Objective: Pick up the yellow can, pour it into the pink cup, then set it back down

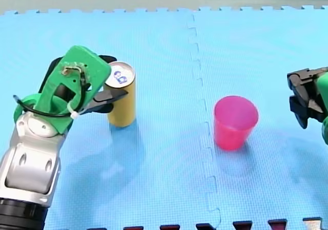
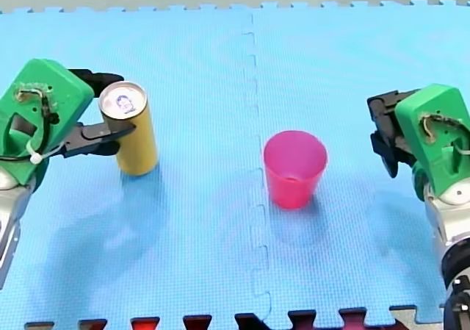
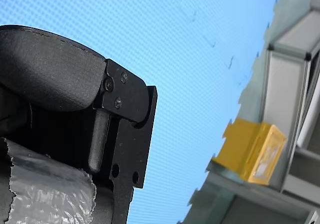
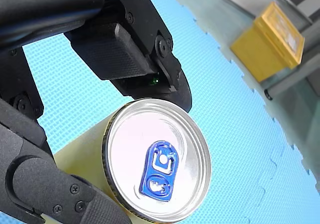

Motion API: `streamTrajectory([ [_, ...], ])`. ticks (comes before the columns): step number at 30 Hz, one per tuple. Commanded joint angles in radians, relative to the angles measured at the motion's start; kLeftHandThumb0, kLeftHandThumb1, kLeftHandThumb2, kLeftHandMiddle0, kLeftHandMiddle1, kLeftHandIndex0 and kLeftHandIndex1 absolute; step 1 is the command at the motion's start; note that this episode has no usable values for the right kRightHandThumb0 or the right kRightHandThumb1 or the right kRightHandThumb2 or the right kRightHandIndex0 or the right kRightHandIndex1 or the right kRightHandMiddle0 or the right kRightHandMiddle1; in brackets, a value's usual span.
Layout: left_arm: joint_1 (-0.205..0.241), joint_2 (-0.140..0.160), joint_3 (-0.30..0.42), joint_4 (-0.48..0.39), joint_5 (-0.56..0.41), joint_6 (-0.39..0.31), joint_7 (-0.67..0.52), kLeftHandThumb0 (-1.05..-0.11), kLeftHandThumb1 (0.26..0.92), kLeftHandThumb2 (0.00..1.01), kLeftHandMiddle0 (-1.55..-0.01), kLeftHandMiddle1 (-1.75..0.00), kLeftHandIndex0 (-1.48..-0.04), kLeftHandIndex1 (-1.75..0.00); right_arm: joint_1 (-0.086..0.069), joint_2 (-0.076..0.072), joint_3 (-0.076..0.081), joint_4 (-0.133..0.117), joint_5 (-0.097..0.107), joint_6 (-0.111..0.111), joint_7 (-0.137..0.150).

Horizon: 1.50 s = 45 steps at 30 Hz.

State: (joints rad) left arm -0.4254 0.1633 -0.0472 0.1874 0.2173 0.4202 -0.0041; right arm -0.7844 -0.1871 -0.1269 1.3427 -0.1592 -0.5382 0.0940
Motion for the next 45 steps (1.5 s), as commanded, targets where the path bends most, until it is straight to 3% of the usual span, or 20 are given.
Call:
streamTrajectory([
  [1,-0.006,-0.01,0.014,0.006,-0.002,-0.044,0.035,-0.495,0.797,0.01,-1.24,0.0,-0.99,0.0,0.002,-0.009,-0.003,0.001,0.006,-0.001,0.003],
  [4,0.01,-0.027,0.022,0.048,0.023,-0.181,0.143,-0.784,0.878,0.03,-1.03,0.0,-0.77,0.0,0.003,-0.011,-0.005,0.001,0.006,-0.002,0.005],
  [5,0.019,-0.034,0.023,0.063,0.031,-0.231,0.18,-0.909,0.903,0.06,-0.86,0.0,-0.63,0.0,0.004,-0.013,-0.006,0.001,0.007,-0.002,0.005],
  [8,0.038,-0.054,0.034,0.061,0.008,-0.275,0.198,-1.009,0.919,0.12,-0.48,0.0,-0.36,0.0,0.004,-0.017,-0.008,0.001,0.006,0.0,0.006],
  [11,0.048,-0.064,0.045,0.05,-0.02,-0.283,0.188,-1.037,0.921,0.1,-0.34,0.0,-0.26,0.0,0.002,-0.021,-0.009,0.002,0.006,0.003,0.008],
  [20,0.055,-0.056,0.022,0.046,0.008,-0.26,0.171,-1.048,0.921,0.09,-0.26,0.0,-0.18,0.0,-0.004,-0.022,-0.012,0.004,0.006,0.015,0.009],
  [32,0.058,-0.042,0.029,0.031,-0.028,-0.218,0.08,-1.048,0.921,0.11,-0.23,0.0,-0.16,0.0,-0.003,-0.021,-0.017,0.003,0.009,0.012,0.015],
  [45,0.052,-0.049,0.03,0.093,-0.049,-0.256,0.07,-1.048,0.921,0.1,-0.21,0.0,-0.15,0.0,-0.001,-0.023,-0.019,0.005,0.01,0.01,0.015],
])
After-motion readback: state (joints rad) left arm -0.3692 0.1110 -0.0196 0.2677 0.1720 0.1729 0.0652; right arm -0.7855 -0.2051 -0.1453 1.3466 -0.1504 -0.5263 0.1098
